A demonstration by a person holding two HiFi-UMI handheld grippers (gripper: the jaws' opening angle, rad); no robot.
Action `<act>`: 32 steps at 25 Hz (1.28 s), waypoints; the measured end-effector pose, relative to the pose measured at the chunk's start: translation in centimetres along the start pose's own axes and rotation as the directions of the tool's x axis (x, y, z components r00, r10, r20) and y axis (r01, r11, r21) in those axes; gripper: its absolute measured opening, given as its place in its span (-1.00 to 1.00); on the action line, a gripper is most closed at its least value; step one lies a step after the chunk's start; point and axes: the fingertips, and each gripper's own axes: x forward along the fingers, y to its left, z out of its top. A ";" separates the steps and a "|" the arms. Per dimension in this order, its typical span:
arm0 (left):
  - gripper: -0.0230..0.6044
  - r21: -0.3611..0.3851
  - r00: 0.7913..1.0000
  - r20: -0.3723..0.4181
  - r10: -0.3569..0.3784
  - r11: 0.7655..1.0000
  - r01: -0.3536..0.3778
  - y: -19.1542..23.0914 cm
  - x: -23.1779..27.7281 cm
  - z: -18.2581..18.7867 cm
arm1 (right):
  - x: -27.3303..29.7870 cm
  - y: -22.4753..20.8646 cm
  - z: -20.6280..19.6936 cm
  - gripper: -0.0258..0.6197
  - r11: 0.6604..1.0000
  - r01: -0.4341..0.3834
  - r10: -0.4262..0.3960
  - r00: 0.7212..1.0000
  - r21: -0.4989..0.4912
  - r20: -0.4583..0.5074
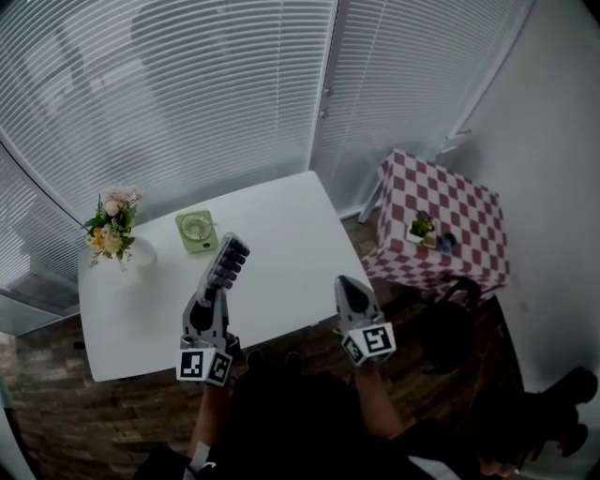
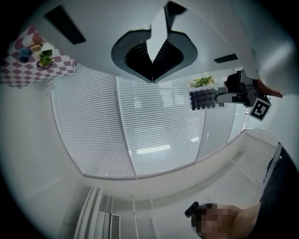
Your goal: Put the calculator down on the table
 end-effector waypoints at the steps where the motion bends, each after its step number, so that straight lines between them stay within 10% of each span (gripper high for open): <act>1: -0.61 0.005 1.000 0.002 -0.004 1.000 0.004 0.2 0.2 0.1 | 0.2 0.0 -0.2 -0.90 1.000 0.007 -0.007 1.000 0.004 -0.001; 11: -0.61 0.042 0.999 -0.011 -0.038 0.998 0.038 3.0 2.1 1.3 | 3.3 1.3 0.3 -0.90 1.000 0.022 -0.022 1.000 0.000 0.011; 17: -0.61 -0.212 0.995 0.018 -0.099 0.972 0.101 3.9 3.2 1.3 | 4.3 1.8 0.8 -0.90 1.000 0.028 -0.028 1.000 0.000 0.014; 24: -0.61 -0.590 0.987 0.017 -0.158 0.795 0.137 4.6 4.5 0.2 | 5.1 2.5 -0.1 -0.90 1.000 0.015 -0.015 1.000 0.016 -0.005; 28: -0.61 -0.681 0.988 -0.016 -0.151 0.726 0.100 5.1 4.9 -0.3 | 5.6 3.0 0.2 -0.90 1.000 -0.002 0.002 1.000 0.016 0.001; 32: -0.61 -0.809 0.981 -0.020 -0.192 0.579 0.097 4.0 5.1 -0.8 | 5.5 2.9 0.0 -0.90 1.000 -0.013 0.013 1.000 0.027 0.000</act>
